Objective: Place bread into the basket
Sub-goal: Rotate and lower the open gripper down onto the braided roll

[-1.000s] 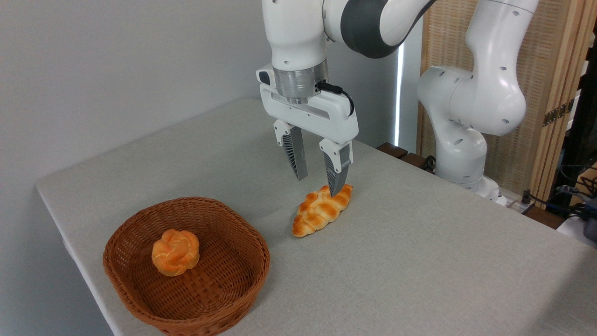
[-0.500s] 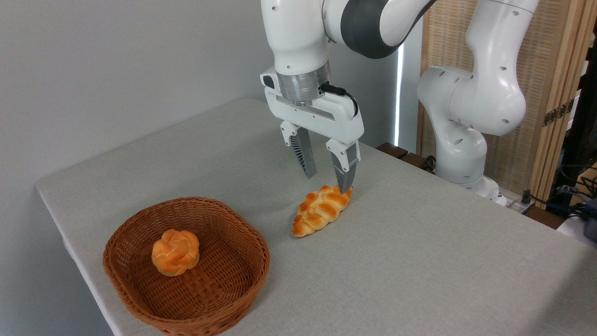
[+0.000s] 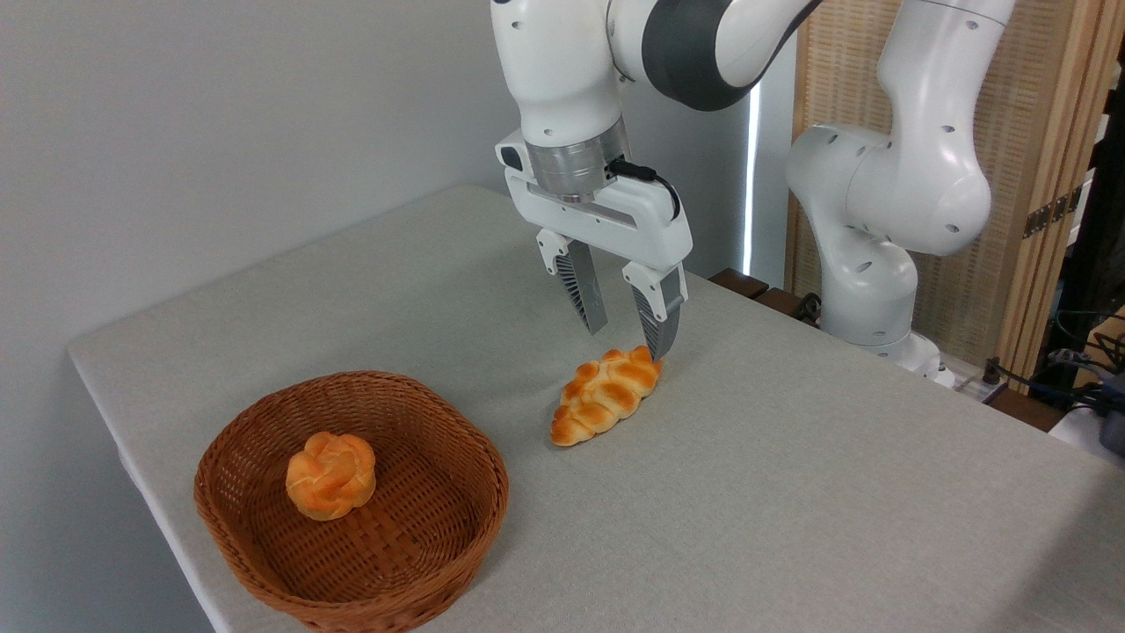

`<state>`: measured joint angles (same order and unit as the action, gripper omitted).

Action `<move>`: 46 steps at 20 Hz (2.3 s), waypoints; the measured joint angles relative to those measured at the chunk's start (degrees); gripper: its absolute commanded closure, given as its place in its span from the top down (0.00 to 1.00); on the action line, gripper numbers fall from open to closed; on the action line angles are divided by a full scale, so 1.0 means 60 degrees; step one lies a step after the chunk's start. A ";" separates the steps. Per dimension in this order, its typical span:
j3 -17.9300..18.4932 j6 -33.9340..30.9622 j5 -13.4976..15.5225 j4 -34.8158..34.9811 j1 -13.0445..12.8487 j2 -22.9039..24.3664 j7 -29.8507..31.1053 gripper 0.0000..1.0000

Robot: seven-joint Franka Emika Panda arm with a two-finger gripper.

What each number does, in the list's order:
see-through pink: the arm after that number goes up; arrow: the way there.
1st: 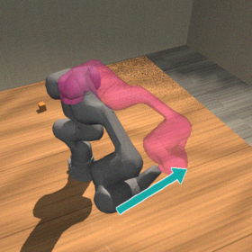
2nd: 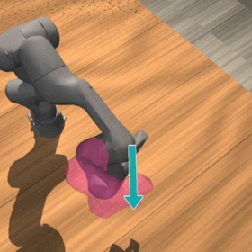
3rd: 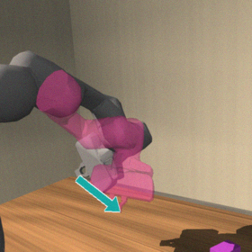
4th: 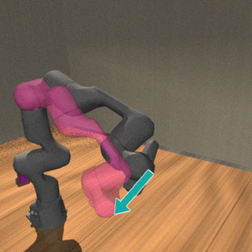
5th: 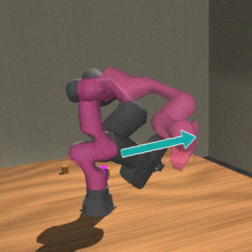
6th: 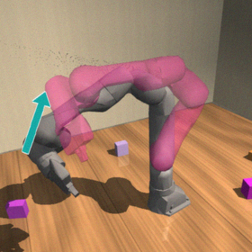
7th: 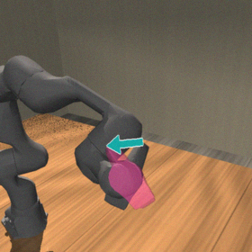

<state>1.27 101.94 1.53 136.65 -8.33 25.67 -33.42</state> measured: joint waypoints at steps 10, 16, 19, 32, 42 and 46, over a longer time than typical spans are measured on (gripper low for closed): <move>0.0000 -0.0004 0.0000 0.0016 0.0000 -0.0001 0.0000 1.00; -0.0010 -0.0010 0.0000 0.0117 -0.0070 -0.0281 0.0000 1.00; -0.0021 -0.0010 0.0000 0.0116 -0.0170 -0.0362 0.0000 1.00; -0.0030 -0.0010 0.0000 0.0120 -0.0557 -0.0862 0.0000 1.00; -0.0031 -0.0006 0.0000 0.0120 -0.0796 -0.1107 -0.0001 1.00; -0.0031 0.0118 0.0000 0.0119 -0.0801 -0.1127 -0.0002 1.00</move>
<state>1.08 102.64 1.53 137.36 -13.14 18.91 -33.43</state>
